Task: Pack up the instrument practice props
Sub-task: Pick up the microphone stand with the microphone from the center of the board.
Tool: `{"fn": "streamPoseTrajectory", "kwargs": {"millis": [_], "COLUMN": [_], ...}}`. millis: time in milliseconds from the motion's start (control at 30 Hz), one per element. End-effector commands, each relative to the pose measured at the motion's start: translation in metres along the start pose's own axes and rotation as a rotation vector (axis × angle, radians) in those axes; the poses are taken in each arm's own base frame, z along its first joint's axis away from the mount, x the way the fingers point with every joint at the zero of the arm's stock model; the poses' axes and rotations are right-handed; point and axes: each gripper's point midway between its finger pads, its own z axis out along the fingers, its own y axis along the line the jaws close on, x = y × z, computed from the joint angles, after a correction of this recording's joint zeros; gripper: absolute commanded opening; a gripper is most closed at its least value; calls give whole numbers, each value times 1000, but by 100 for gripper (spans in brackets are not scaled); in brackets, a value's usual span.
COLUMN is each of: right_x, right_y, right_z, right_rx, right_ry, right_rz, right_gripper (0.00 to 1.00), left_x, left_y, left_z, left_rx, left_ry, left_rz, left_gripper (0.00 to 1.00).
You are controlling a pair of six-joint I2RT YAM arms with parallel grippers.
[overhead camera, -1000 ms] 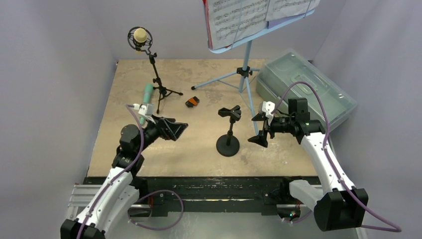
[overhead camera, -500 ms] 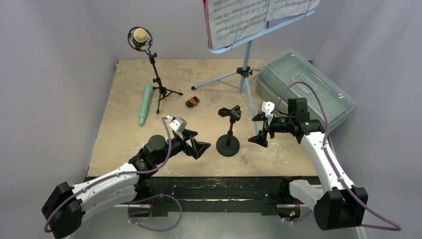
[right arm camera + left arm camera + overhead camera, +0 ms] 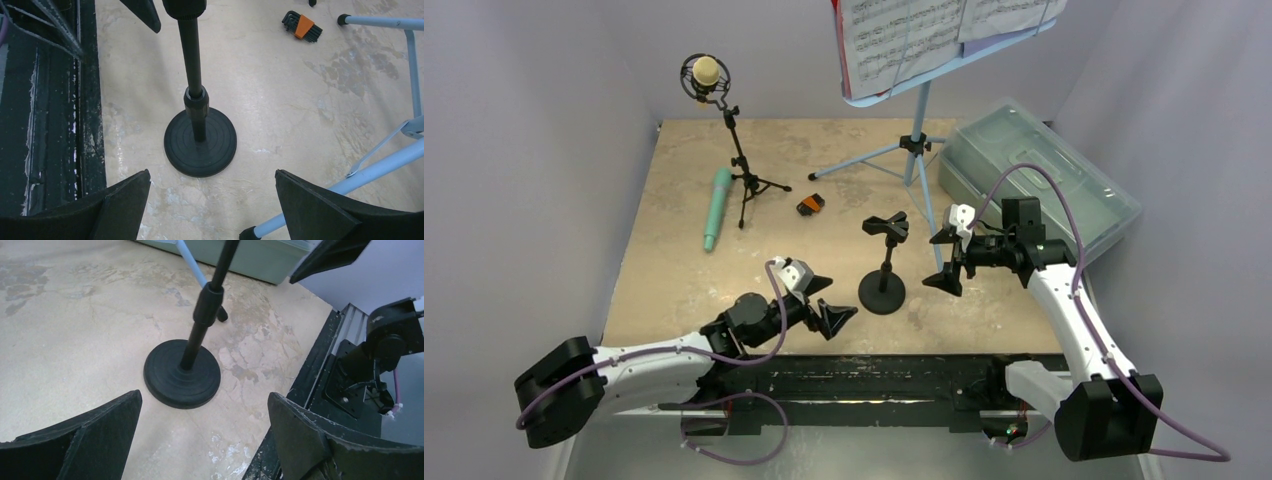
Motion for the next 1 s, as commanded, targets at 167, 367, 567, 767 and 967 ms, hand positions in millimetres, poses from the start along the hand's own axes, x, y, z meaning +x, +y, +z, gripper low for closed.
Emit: {"fn": "streamPoseTrajectory", "kwargs": {"millis": [167,367,567,767,967], "right_x": [-3,-2,1,1,1], "right_y": [1,5,3,3,3], "right_z": [-1,-1,0,0,0], "right_rx": [-13,-34,-28,-25,-25], "right_ry": [-7,-11,-4,-1,-1], "right_rz": [-19,-38,-38,-44,-45], "right_gripper": [99,99,99,99,99], "left_x": [-14,-7,-8,-14,-23], "left_y": [-33,-38,-45,-56,-46], "left_z": [5,15,25,52,78], "left_rx": [124,148,189,218,136], "left_ry": [-130,-122,-145,-150,-187], "left_rz": [151,213,255,298,338], "left_gripper": [96,96,96,94,89]}}
